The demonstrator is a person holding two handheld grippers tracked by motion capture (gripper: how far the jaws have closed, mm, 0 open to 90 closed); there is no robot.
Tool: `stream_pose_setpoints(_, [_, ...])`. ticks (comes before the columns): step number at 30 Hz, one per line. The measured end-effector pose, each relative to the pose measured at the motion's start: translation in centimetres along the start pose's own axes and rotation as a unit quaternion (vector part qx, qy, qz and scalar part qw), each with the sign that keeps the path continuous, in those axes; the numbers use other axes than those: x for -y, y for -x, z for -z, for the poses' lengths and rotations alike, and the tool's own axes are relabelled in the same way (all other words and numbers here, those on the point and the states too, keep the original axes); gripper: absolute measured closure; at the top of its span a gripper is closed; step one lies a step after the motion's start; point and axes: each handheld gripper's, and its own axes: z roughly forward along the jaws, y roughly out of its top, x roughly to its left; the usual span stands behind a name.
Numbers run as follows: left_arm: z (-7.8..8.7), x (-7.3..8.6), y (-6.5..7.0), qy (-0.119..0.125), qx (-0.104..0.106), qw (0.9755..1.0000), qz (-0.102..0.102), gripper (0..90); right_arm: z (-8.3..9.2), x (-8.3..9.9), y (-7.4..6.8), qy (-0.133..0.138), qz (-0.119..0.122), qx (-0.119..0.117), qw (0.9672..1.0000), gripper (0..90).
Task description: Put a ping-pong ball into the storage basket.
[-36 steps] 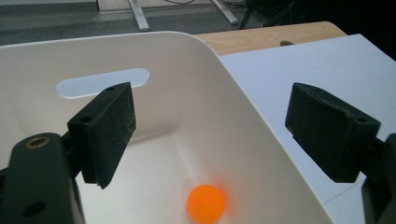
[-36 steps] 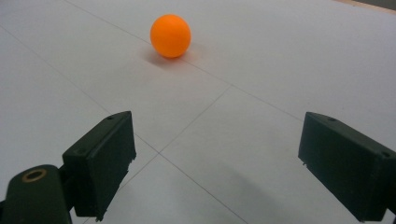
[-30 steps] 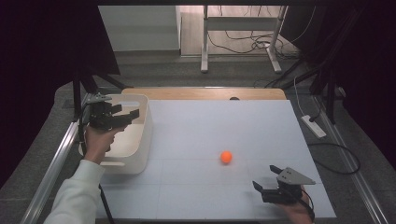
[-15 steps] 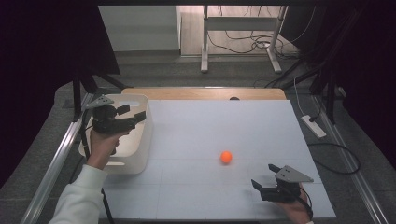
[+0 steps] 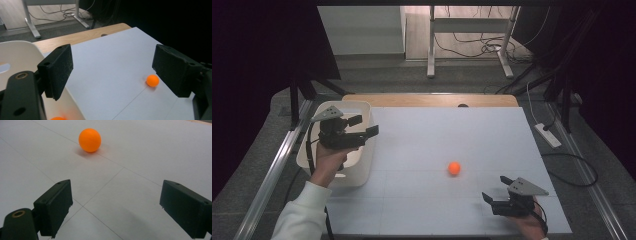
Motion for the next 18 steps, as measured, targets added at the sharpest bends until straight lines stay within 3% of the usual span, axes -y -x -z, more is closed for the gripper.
stream_pose_setpoints(18, [-1.1,0.1,1.5,-0.004,0.029,0.9995,-0.011,18.0,0.3,0.1,-0.1,0.0,0.003,0.004,1.0,11.0])
